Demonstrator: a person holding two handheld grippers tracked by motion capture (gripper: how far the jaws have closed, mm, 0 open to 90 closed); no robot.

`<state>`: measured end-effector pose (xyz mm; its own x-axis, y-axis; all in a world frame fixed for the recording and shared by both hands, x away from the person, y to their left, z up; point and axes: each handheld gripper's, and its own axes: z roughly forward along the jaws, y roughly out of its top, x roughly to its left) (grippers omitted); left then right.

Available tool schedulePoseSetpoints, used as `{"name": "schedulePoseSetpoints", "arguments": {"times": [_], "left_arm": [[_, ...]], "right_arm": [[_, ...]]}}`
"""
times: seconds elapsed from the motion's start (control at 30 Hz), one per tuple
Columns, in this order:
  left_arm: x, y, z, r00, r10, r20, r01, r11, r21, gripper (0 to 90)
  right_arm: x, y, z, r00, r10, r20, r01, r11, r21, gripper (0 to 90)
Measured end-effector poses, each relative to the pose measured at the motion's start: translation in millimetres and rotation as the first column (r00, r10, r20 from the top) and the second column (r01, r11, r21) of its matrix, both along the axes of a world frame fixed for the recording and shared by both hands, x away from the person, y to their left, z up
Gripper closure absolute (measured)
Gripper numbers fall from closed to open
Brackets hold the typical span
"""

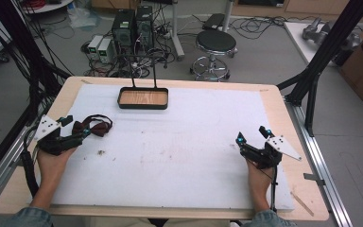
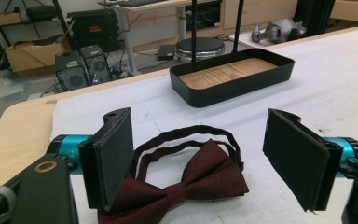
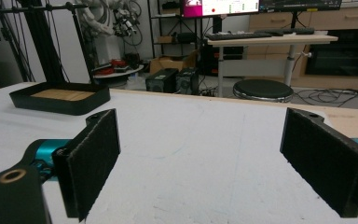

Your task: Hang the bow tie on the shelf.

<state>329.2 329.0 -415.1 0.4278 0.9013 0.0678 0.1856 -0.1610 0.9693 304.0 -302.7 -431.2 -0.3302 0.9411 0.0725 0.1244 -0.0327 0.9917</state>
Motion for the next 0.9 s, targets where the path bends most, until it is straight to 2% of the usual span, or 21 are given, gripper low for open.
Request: {"name": "schedulePoseSetpoints", "arguments": {"times": [0.43,0.9], "left_arm": [[-1.6,-1.7,0.2,0.9998,-0.020,0.008,0.020,0.9998,0.010,25.0],[-0.9,-2.9,-0.2,0.9991,-0.040,0.013,0.040,0.9992,0.009,26.0]], "right_arm": [[-0.2,0.8,0.4,1.0000,0.000,0.009,0.000,1.000,-0.016,11.2],[0.0,0.9,0.1,1.0000,0.001,0.004,-0.001,1.000,-0.013,11.1]]}}
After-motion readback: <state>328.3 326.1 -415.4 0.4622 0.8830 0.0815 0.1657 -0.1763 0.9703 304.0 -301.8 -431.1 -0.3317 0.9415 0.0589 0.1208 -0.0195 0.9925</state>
